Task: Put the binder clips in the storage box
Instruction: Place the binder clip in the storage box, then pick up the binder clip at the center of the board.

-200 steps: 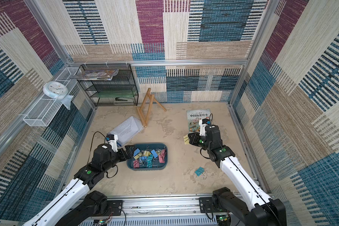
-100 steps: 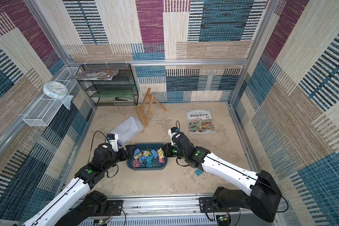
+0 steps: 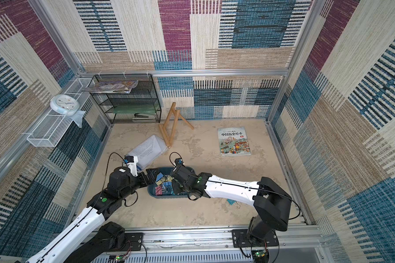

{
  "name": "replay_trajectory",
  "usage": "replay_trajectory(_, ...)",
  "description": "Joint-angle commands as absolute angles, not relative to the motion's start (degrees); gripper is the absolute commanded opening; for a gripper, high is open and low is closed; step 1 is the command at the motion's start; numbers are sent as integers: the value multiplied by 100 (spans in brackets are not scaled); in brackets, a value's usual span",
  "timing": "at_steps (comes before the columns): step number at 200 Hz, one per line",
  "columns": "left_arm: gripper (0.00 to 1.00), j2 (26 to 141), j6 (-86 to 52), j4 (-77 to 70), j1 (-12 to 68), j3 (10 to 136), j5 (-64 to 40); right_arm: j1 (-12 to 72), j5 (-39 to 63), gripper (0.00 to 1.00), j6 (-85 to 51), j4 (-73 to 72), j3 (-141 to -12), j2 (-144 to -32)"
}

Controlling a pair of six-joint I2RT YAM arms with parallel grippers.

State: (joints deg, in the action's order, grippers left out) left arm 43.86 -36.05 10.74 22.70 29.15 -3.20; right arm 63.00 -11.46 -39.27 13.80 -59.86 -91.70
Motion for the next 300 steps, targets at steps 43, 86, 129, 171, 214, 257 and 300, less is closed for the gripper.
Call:
replay_trajectory(43, 99, 4386, -3579, 993, 2265, 2885, -290, 6315, -1459, 9, -3937, 1504, -5956, -9538)
replay_trajectory(86, 99, 4354, -3585, 990, 2267, 2874, -264, 6319, -1547, 23, -4008, 1592, -6012, -9420)
replay_trajectory(129, 99, 4373, -3586, 984, 2267, 2907, -281, 6315, -1714, 37, -4096, 1584, -6038, -8949)
replay_trajectory(171, 99, 4378, -3577, 974, 2267, 2918, -282, 6312, -2243, 54, -4263, 1617, -5829, -8187)
replay_trajectory(214, 99, 4402, -3576, 944, 2267, 2919, -285, 6115, -3263, 52, -4703, 1860, -5400, -7141)
replay_trajectory(257, 99, 4438, -3577, 906, 2268, 2900, -294, 5203, -3216, 51, -6100, 2203, -4369, -5876)
replay_trajectory(300, 99, 4491, -3562, 867, 2263, 2900, -311, 4122, -2324, 50, -6947, 2508, -3335, -4862)
